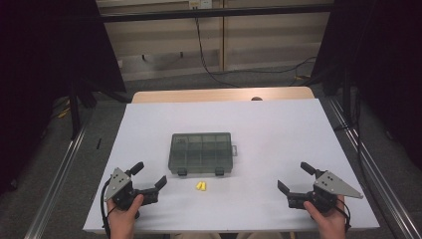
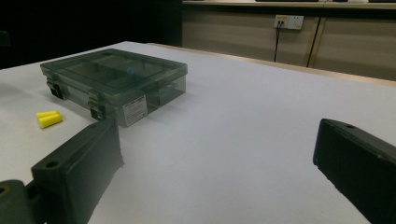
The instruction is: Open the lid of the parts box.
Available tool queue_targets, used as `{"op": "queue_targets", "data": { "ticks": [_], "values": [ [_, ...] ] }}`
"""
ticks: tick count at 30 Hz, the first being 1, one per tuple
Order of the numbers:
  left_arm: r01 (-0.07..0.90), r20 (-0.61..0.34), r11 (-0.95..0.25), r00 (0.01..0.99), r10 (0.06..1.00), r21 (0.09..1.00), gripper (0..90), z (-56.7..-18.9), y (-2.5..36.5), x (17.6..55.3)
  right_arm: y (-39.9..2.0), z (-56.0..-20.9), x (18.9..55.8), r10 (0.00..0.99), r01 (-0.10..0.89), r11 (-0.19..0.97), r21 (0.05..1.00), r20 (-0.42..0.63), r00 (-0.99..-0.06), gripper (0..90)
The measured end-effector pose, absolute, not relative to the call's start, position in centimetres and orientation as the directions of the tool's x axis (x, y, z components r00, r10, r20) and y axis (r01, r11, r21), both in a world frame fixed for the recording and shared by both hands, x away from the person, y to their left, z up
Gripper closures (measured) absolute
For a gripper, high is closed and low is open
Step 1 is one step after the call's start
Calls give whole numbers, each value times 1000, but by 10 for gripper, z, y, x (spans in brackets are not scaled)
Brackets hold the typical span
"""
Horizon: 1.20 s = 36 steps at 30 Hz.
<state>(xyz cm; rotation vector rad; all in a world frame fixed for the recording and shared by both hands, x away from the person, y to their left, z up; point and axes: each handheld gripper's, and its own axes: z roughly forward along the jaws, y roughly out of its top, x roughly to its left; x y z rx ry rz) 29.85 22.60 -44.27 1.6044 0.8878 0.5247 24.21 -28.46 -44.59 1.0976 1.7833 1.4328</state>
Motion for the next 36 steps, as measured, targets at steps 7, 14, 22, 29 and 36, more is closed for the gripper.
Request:
{"op": "queue_targets", "data": {
  "ticks": [7,14,22,29,36],
  "values": [
    [264,-118,-62,613,781,962,22,-443,226,301,-283,-446,246,870,246,83,966,50,-491,7],
    [273,-117,-70,611,783,959,22,-444,222,306,-279,-446,252,861,263,97,960,51,-506,17],
    [280,-114,-86,625,772,956,20,-442,222,312,-271,-442,262,862,275,94,957,59,-503,22],
    [299,-123,-89,620,775,950,20,-444,220,316,-263,-442,269,850,283,128,951,42,-525,27],
    [307,-124,-95,622,773,947,20,-445,219,318,-252,-445,275,833,292,163,942,28,-553,34]
  ]
}}
